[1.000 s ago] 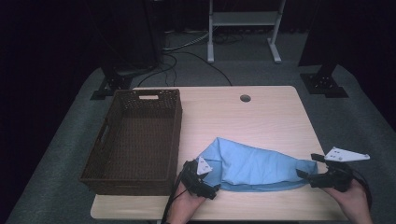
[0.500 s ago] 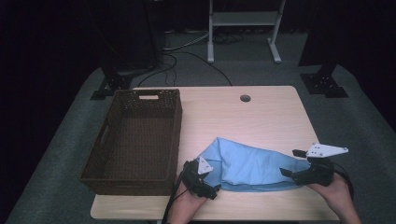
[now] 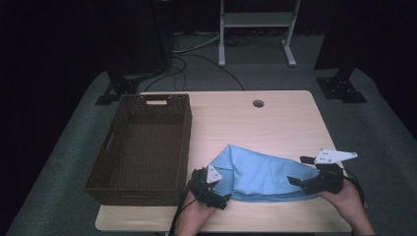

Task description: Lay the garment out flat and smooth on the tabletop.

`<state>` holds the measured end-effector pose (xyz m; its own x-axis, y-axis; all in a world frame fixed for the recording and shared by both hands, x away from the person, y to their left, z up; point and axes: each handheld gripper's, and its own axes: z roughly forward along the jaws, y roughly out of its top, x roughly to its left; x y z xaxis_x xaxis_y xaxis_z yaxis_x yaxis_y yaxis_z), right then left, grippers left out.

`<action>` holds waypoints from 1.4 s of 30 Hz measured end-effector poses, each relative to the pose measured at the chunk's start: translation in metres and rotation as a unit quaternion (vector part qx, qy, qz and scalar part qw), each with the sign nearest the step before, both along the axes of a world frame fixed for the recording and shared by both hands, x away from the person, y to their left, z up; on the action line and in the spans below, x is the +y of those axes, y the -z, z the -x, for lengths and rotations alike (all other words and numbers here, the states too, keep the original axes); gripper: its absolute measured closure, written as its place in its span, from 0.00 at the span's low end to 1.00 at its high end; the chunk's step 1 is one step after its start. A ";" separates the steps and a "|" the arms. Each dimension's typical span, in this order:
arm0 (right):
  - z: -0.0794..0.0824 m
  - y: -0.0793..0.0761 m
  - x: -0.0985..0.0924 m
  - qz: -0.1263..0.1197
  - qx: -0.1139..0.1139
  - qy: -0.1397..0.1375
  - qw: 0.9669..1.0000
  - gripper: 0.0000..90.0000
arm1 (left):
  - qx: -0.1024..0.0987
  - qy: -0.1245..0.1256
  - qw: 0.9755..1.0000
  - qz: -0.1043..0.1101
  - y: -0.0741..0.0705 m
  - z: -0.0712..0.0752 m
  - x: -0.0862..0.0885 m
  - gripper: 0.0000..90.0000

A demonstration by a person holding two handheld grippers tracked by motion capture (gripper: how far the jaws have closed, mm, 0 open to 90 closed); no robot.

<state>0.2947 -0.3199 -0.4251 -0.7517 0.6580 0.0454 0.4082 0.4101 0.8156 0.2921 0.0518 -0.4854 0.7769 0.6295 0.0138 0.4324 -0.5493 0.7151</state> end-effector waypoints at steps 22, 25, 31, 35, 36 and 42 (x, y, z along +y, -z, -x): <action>-0.014 -0.004 0.043 0.013 -0.008 -0.049 0.999 0.08 | 0.000 0.002 1.000 0.001 0.000 0.000 0.000 0.00; -0.014 -0.004 0.046 0.012 -0.009 -0.053 0.998 0.08 | 0.000 0.004 1.000 0.000 0.000 0.000 0.000 0.00; -0.015 -0.006 0.055 0.013 -0.010 -0.063 0.998 0.08 | 0.000 0.005 1.000 0.000 0.000 0.000 0.000 0.00; -0.017 -0.005 0.061 0.016 -0.011 -0.068 0.997 0.08 | 0.000 0.005 1.000 0.000 0.000 0.000 0.000 0.00; -0.017 -0.005 0.062 0.017 -0.011 -0.069 0.997 0.08 | 0.000 0.006 1.000 -0.001 0.000 0.000 0.000 0.00; -0.018 -0.004 0.073 0.023 -0.009 -0.078 0.997 0.08 | 0.000 0.007 1.000 -0.001 0.000 0.000 0.000 0.00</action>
<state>0.3131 -0.2473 -0.4214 -0.8456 0.5338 0.0021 0.3210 0.5053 0.8010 0.2918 0.0516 -0.4853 0.7857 0.6184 0.0147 0.4248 -0.5568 0.7138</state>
